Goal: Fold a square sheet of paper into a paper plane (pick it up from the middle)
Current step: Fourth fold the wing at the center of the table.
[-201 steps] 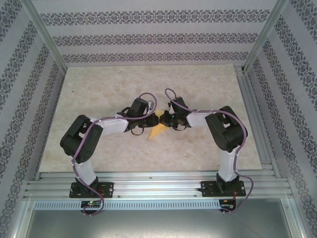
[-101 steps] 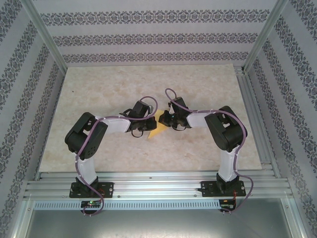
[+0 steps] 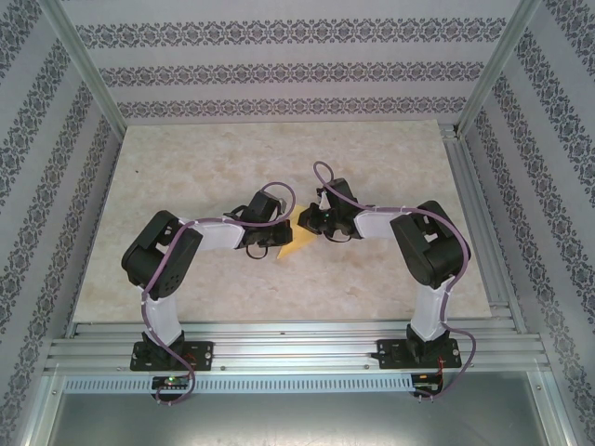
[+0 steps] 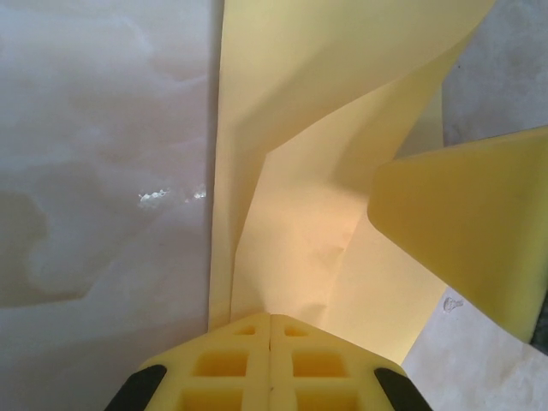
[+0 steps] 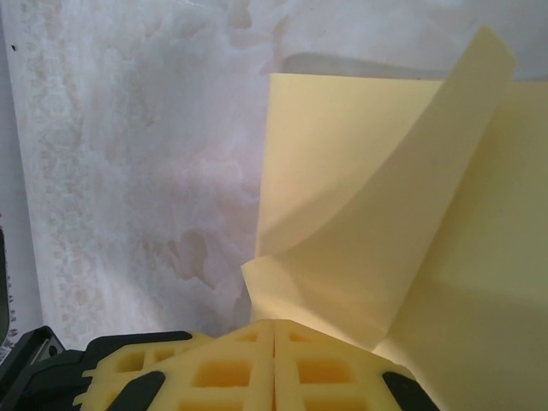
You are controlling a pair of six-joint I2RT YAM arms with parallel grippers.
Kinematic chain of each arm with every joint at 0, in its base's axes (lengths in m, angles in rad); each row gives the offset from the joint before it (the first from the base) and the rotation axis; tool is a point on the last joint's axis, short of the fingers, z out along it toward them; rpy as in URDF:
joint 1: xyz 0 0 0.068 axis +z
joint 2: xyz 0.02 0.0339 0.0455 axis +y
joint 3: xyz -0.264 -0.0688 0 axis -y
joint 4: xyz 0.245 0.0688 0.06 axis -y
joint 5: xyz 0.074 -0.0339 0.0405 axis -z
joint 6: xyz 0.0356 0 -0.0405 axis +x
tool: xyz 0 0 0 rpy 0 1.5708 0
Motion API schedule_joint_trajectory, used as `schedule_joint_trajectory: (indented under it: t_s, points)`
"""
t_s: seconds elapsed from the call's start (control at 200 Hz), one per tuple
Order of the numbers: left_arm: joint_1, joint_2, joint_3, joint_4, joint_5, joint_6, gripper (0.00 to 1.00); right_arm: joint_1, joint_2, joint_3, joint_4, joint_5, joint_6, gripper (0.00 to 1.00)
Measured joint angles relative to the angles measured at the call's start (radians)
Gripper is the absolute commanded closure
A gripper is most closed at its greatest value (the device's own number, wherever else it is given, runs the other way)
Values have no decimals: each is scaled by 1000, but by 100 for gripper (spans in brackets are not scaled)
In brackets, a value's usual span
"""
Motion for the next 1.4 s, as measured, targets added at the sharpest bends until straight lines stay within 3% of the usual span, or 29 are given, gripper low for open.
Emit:
schedule_joint_trajectory:
  t_s: [0.629,1.399]
  points:
    - [0,0,-2,-2,0,19,96,-8,88,115,-155,-10,-101,94]
    - [0,0,-5,-1,13,60,96,-146,122,255,-251,111,-146,95]
